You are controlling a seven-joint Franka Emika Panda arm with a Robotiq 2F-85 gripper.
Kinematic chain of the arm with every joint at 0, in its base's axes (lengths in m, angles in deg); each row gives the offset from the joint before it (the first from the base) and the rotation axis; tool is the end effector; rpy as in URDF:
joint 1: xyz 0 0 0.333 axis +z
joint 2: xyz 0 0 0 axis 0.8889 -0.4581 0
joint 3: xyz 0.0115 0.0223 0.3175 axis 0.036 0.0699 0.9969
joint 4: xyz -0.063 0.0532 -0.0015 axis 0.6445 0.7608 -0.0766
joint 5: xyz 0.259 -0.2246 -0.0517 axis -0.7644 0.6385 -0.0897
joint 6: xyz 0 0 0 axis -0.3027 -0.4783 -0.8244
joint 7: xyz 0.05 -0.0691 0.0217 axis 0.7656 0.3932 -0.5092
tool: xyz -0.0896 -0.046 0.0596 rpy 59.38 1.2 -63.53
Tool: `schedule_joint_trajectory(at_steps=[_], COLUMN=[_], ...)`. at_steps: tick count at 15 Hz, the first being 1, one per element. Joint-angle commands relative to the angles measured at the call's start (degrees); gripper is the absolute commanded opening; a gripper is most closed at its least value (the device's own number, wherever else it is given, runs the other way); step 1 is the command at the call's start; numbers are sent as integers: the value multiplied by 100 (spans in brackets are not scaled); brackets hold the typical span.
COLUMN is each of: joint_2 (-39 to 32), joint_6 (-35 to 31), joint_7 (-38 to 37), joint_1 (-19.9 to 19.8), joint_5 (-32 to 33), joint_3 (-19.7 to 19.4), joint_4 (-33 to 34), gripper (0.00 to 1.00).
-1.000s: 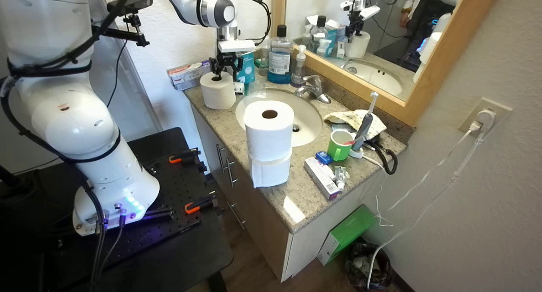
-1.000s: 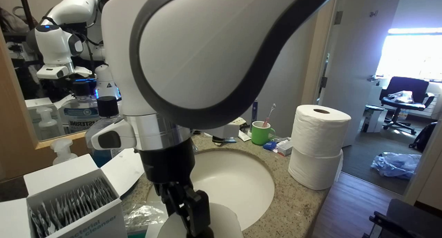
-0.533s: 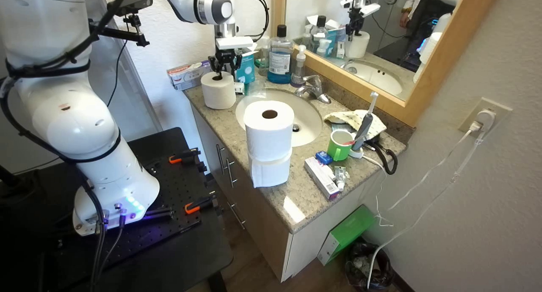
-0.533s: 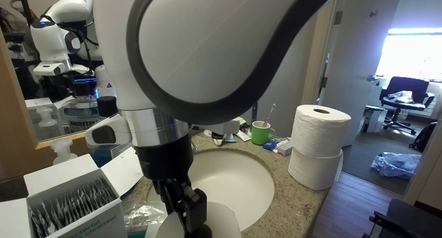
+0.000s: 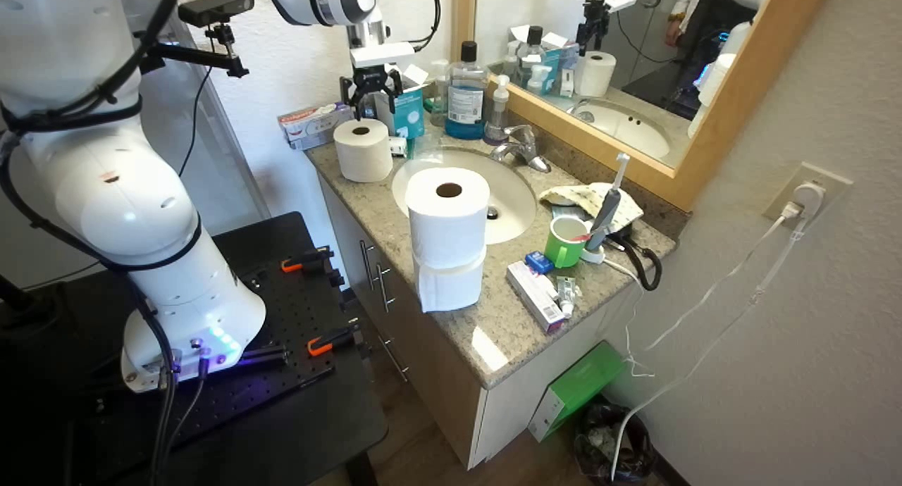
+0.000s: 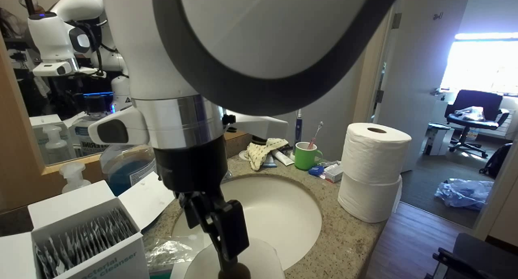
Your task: Unassemble the stacked up rolls of tissue
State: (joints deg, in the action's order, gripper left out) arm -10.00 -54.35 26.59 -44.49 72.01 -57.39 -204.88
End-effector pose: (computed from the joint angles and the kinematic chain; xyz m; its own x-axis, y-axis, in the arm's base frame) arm 0.4315 0.3191 0.3305 0.0033 0.9940 -0.1095 0.9999 -0.0050 -0.0147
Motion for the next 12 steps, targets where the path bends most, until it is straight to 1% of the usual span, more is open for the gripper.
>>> schedule_joint_trajectory(at_steps=[1,2,3,6,7,8,9,10,11,12], joint_2=[482,580,729,1194,1338,1446,1558,1671,1769,1864], joint_6=[77,126,132,206,231,240,229,215,191,215], joint_7=[-46,19,143,311,417,470,606,717,819,905], joint_1=[-101,-142,-231,-432,-504,-551,-601,-647,-684,-709], joint_5=[-137,-203,-383,-848,-1022,-1135,-1288,-1436,-1589,-1734], joint_3=[27,20,15,-92,-152,-230,-319,-418,-528,-626], joint_4=[-223,-230,-270,-425,-486,-535,-611,-705,-799,-869], gripper=[99,98,77,80,66,74,71,65,48,40])
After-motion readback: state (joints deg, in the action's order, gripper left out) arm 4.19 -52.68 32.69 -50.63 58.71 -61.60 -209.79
